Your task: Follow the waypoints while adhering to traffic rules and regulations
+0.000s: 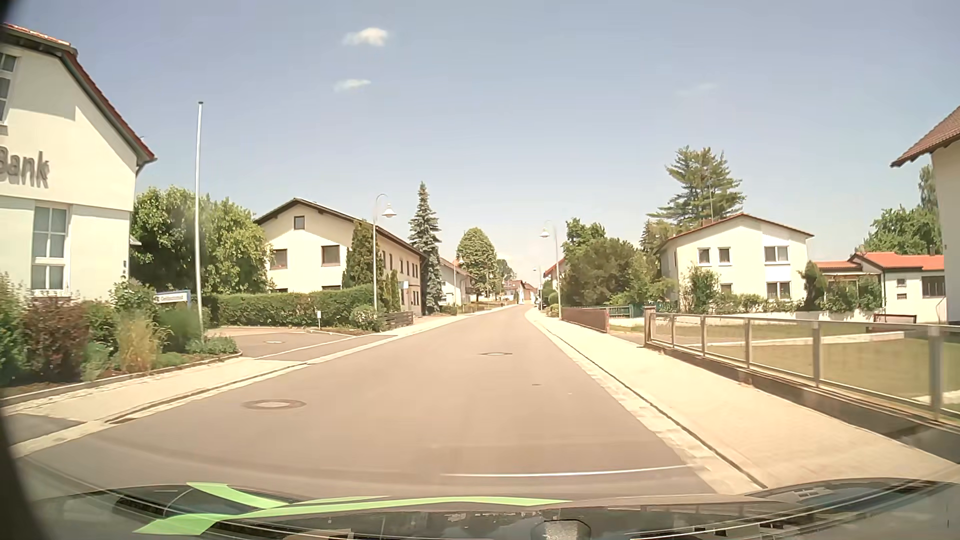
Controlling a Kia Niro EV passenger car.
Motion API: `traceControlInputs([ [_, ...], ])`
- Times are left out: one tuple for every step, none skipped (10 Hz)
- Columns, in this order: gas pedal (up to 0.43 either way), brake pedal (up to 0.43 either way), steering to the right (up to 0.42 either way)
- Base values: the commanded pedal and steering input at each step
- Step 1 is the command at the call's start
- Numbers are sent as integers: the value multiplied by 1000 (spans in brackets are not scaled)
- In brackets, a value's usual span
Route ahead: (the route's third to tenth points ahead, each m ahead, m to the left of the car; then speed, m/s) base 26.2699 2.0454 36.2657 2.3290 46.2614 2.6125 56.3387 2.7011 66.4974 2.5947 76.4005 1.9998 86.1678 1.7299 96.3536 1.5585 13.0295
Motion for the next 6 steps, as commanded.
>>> traceControlInputs([
  [189, 0, -17],
  [189, 0, -14],
  [189, 0, -10],
  [189, 0, -4],
  [189, 0, -2],
  [189, 0, -2],
])
